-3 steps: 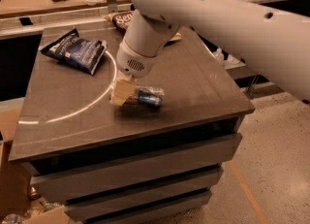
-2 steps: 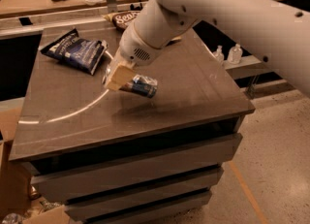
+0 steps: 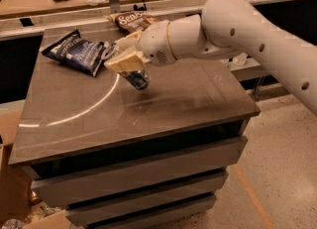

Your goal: Place redbull can upright

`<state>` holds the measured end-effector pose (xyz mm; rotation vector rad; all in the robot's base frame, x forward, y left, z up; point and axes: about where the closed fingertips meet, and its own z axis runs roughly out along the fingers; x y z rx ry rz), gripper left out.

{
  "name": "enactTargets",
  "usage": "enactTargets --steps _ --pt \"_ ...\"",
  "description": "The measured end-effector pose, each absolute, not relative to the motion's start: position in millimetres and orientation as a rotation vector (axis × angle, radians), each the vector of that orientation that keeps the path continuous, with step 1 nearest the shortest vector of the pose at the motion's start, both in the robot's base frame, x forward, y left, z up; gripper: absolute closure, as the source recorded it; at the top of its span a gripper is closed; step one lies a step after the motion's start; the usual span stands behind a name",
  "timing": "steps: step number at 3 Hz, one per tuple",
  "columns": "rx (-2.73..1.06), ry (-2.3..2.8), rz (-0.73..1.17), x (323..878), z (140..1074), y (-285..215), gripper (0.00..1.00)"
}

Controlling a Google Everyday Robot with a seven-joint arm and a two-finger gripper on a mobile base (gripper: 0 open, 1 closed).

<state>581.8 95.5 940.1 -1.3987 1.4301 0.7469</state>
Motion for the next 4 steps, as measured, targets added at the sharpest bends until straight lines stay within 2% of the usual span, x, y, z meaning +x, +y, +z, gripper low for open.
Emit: enactTargets --steps 2,4 --pt "-1.156 1.213 0.781 584.8 958.8 52.9 1.0" --pt "-1.011 1.231 0.824 585.8 946.5 27.2 1.0"
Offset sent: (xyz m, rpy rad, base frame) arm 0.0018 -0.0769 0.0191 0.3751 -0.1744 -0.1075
